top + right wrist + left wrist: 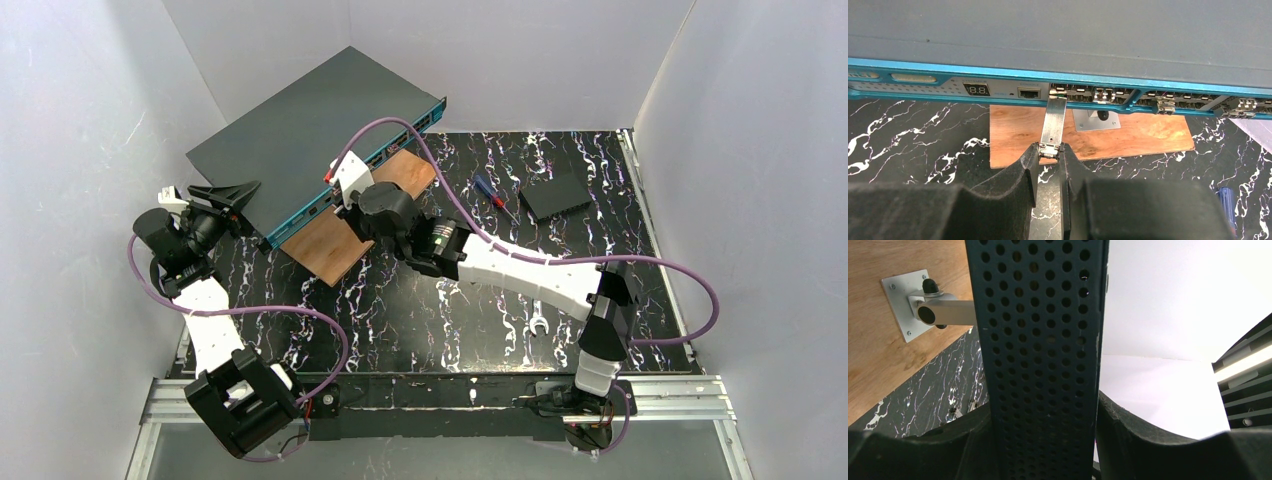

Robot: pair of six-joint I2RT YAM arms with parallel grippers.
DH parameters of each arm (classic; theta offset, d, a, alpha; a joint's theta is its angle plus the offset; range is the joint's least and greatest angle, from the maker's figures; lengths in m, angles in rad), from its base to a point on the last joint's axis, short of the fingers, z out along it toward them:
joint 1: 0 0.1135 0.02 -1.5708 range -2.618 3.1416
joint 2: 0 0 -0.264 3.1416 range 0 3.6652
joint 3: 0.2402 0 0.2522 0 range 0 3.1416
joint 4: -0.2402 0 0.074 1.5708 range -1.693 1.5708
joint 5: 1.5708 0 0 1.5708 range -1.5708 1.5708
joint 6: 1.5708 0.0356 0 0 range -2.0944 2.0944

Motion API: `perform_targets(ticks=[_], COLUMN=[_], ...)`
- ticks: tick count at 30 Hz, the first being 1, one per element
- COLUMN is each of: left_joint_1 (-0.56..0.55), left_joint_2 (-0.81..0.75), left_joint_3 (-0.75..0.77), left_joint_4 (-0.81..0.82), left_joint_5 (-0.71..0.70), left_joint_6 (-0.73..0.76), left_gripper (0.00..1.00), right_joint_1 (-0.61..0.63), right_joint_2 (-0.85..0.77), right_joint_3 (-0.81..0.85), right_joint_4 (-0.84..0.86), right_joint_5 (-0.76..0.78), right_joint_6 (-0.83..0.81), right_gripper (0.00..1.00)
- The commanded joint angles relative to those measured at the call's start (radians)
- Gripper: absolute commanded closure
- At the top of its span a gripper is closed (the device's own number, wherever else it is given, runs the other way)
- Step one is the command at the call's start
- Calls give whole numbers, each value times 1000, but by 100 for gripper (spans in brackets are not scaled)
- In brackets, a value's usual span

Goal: Insert the plug into the switch port
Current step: Insert the connector into the switch port.

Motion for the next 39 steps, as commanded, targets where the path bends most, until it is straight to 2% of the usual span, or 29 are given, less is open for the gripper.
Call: perform_targets(ticks=[1,23,39], left_joint_1=[-8,-20,-29], left_joint_2=[-12,-18,-19], left_joint_3=[-9,-7,-6], left_joint_4=[-25,-25,-25], left_joint_5=[49,53,56], left_joint_6=[61,66,69], left_gripper=[100,100,100], right_joint_1=[-6,-27,-27], right_joint_2=[17,69,107], right_joint_3=[83,140,128], right_joint_4=[53,113,282], right_joint_5=[-27,-57,-38], right_joint_6=[-14,-6,-25], right_gripper=[99,99,97])
